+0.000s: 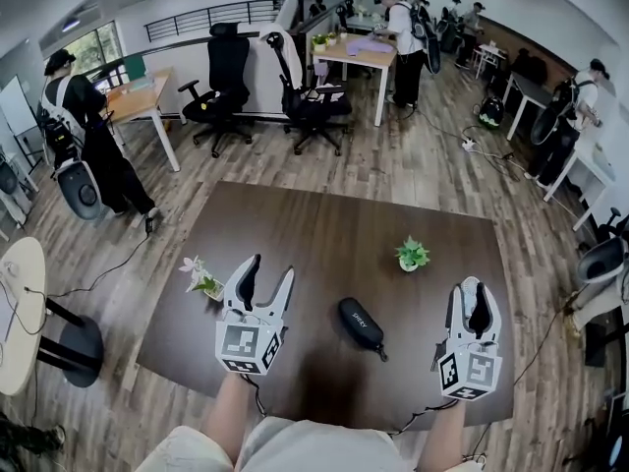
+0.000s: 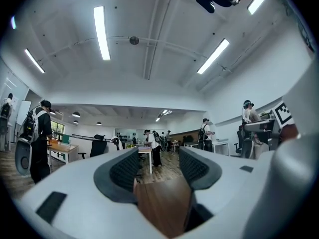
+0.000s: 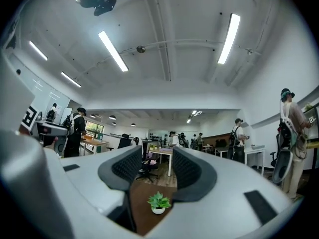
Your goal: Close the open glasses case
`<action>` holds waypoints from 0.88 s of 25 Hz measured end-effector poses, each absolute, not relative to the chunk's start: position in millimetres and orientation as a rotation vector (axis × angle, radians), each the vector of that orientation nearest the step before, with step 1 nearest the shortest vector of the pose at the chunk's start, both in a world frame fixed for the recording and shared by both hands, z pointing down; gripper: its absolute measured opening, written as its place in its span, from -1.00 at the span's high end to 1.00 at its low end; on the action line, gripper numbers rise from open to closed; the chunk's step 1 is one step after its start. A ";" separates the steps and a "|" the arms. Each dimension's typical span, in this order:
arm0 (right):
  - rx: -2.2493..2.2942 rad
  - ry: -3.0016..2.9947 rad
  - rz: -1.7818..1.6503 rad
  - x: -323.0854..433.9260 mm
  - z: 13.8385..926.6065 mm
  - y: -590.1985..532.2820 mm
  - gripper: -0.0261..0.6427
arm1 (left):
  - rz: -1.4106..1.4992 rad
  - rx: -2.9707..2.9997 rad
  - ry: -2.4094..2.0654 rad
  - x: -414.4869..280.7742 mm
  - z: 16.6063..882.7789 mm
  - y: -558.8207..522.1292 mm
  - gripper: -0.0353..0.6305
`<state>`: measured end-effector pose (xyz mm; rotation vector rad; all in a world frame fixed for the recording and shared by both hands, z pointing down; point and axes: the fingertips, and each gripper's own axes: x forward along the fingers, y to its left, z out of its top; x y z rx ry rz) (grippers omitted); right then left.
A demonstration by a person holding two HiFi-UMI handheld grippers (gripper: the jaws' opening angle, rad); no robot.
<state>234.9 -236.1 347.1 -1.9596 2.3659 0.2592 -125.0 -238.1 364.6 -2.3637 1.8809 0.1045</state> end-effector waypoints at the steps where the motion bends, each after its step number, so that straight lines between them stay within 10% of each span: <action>1: -1.953 2.374 0.253 232.2 349.0 -237.1 0.33 | 0.097 -2.368 1.882 -124.2 365.9 -239.2 0.12; 22: -1.894 2.607 0.146 183.5 422.8 -236.7 0.33 | -0.031 -2.475 1.905 -108.4 436.3 -219.9 0.13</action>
